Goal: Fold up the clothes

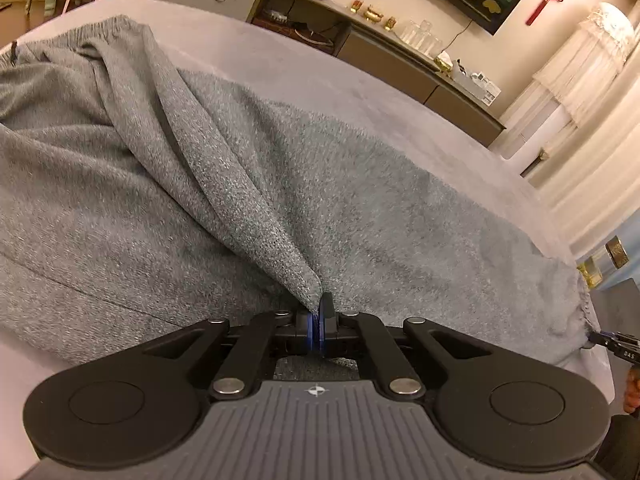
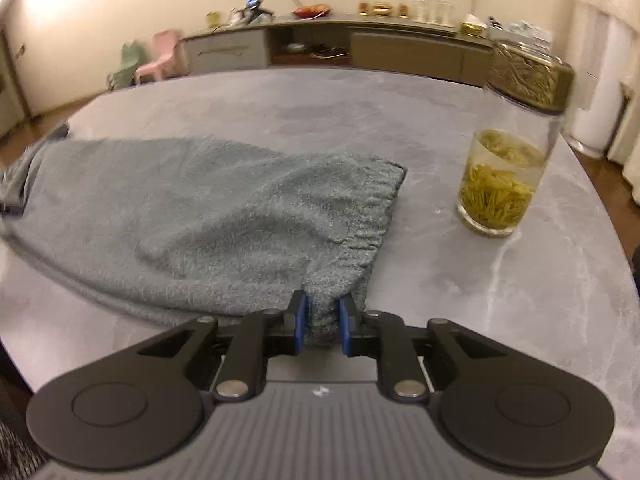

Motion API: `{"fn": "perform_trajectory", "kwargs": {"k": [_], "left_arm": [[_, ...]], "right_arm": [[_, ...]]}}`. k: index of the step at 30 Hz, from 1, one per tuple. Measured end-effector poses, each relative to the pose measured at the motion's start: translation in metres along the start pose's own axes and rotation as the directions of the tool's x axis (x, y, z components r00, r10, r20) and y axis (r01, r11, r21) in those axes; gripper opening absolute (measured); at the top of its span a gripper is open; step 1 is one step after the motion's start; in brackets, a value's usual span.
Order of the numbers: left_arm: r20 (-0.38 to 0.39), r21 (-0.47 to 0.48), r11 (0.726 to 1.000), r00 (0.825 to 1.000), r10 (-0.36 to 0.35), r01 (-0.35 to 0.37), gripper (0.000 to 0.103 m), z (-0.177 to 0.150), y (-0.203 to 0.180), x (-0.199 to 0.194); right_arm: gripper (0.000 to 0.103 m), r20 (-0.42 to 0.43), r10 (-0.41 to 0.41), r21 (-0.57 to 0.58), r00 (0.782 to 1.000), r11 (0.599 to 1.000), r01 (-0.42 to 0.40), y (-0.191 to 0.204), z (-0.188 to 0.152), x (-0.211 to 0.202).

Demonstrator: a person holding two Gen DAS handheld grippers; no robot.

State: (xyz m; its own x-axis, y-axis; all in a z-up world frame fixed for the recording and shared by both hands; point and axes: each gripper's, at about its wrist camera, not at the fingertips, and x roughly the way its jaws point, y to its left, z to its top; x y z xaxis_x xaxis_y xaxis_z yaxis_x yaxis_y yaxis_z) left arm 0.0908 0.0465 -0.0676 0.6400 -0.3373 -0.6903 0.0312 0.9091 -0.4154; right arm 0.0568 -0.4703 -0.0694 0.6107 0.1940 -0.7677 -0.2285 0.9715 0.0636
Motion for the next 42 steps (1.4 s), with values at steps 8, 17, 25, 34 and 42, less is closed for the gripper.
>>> {"fn": "perform_trajectory", "kwargs": {"k": [8, 17, 25, 34, 42], "left_arm": [[0.024, 0.03, 1.0, 1.0, 0.004, -0.005, 0.002, 0.0, -0.011, -0.008], [0.071, -0.024, 1.0, 0.997, 0.014, -0.012, 0.018, 0.007, 0.003, -0.037], [0.193, -0.186, 0.956, 0.946, 0.261, -0.226, 0.018, 0.069, 0.086, -0.087], [0.075, -0.286, 0.865, 0.89, 0.45, -0.413, 0.018, 0.136, 0.185, -0.038], [0.127, -0.413, 0.869, 0.927, 0.352, -0.273, 0.016, 0.13, 0.235, -0.057]], "right_arm": [[0.037, 0.054, 0.02, 0.065, 0.998, 0.998, -0.023, 0.0, 0.017, -0.029], [0.033, -0.138, -0.174, -0.092, 0.975, 0.982, 0.162, 0.057, 0.047, 0.036], [0.041, 0.092, -0.042, -0.147, 0.995, 0.988, 0.056, 0.182, 0.134, 0.021], [0.077, 0.082, 0.404, -0.23, 0.911, 0.897, -0.377, 0.404, 0.259, 0.11], [0.09, -0.092, 0.41, -0.144, 0.908, 0.896, -0.419, 0.532, 0.344, 0.26]]}}
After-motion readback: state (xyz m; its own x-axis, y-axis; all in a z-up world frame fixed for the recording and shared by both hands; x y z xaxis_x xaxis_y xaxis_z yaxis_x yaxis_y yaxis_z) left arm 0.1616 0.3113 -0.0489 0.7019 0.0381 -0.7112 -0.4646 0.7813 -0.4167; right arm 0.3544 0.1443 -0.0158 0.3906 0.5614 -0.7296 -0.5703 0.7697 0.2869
